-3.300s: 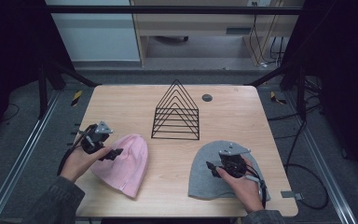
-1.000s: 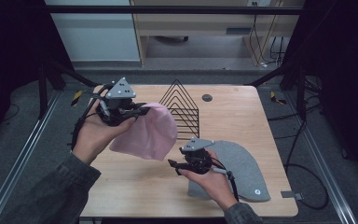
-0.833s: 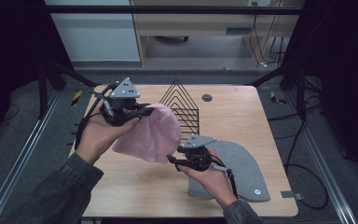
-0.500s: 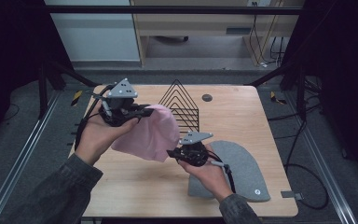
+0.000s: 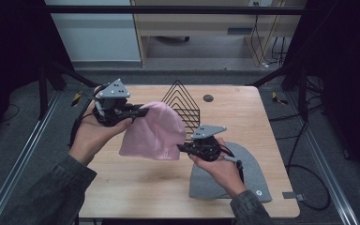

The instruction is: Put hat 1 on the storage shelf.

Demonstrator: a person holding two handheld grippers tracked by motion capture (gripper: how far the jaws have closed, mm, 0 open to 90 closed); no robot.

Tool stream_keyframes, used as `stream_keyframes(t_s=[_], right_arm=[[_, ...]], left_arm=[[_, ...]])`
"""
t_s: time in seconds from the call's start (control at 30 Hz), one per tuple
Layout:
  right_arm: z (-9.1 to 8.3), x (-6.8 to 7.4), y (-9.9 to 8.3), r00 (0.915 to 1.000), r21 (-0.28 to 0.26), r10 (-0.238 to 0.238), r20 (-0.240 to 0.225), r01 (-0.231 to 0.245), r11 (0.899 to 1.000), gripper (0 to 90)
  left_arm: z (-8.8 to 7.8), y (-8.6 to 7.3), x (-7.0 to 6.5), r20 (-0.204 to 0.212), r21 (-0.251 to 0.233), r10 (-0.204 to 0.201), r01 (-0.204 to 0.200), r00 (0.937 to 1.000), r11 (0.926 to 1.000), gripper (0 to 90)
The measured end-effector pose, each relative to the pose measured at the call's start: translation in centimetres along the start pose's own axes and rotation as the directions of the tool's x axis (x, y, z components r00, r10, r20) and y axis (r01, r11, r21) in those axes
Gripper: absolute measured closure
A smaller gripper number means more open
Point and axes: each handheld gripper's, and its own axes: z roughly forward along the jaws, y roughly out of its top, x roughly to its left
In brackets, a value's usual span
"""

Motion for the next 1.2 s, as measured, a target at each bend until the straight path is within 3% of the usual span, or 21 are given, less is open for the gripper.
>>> stream_keyframes(t_s=[0.23,0.3,0.5,0.67,0.97,1.2], right_arm=[[-3.2,-1.0,2.7,0.9993,-0.032,-0.020,0.030,0.021,0.999,86.6],[-4.7,-1.9,4.4,0.9986,-0.035,-0.024,0.046,0.026,0.999,86.6],[-6.2,-3.3,6.6,0.9977,-0.034,-0.033,0.059,0.035,0.999,86.6],[-6.7,-4.6,8.5,0.9972,-0.039,-0.036,0.066,0.039,0.998,86.6],[-6.7,-6.5,10.1,0.9961,-0.036,-0.029,0.083,0.032,0.999,86.6],[-7.1,-8.5,11.6,0.9937,-0.069,-0.006,0.112,0.014,0.997,86.6]], left_arm=[[-0.1,1.7,0.4,-0.008,-0.051,-0.001,0.001,1.0000,0.9987,81.1],[0.0,2.7,0.7,-0.013,-0.063,-0.005,0.004,0.9999,0.9980,80.9],[0.6,4.6,2.0,-0.012,-0.099,-0.023,0.021,0.9997,0.9949,81.0],[1.4,6.3,2.9,-0.009,-0.117,-0.026,0.025,0.9996,0.9928,81.2],[3.0,7.1,4.7,-0.008,-0.127,-0.056,0.055,0.9984,0.9904,81.1],[4.3,8.7,6.6,-0.019,-0.165,-0.082,0.078,0.9964,0.9832,81.2]])
